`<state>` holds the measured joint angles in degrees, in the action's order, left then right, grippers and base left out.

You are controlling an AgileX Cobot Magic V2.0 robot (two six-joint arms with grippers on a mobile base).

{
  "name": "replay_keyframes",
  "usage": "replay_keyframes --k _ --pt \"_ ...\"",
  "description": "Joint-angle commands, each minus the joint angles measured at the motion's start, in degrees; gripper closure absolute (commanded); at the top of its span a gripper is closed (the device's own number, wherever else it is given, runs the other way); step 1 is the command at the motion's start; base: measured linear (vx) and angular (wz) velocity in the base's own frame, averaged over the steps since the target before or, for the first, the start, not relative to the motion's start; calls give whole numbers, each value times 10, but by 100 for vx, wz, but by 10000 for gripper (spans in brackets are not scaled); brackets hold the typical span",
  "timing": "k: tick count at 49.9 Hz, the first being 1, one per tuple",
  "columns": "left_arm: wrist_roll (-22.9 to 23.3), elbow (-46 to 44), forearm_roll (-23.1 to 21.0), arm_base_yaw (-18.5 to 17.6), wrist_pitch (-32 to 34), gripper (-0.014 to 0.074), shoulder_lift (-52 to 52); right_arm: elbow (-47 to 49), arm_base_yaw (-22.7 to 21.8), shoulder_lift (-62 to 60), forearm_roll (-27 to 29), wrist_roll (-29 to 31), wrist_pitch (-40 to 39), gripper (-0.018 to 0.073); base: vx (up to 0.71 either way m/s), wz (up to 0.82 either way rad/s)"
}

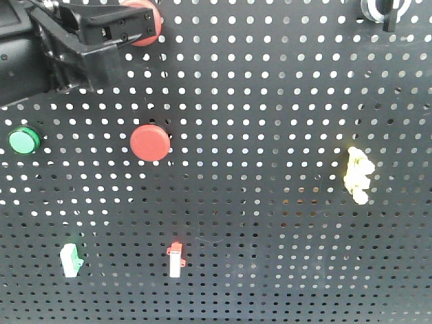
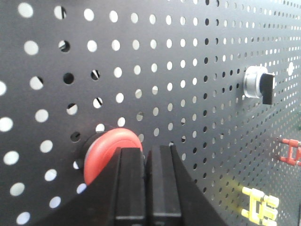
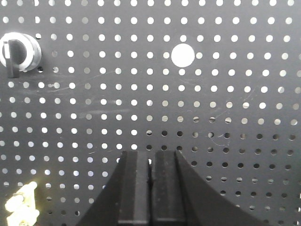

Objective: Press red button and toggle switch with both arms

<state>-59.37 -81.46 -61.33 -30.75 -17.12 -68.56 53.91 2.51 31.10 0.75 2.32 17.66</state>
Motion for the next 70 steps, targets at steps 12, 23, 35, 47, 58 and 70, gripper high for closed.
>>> replay_keyframes --k 12,23,35,47,58,70 --pt "0 46 62 4 12 594 112 19 -4 -3 27 5 -27 562 0 0" --pt "5 199 62 4 39 594 229 21 25 16 207 135 -2 562 0 0" --pt "40 297 62 4 66 594 313 107 130 147 561 465 77 562 0 0" --pt "50 301 62 4 62 594 329 211 176 266 642 520 36 562 0 0" --pt "50 301 62 4 60 594 331 232 176 284 636 521 4 562 0 0" --pt "50 301 62 4 60 594 331 232 176 284 621 521 -16 562 0 0"
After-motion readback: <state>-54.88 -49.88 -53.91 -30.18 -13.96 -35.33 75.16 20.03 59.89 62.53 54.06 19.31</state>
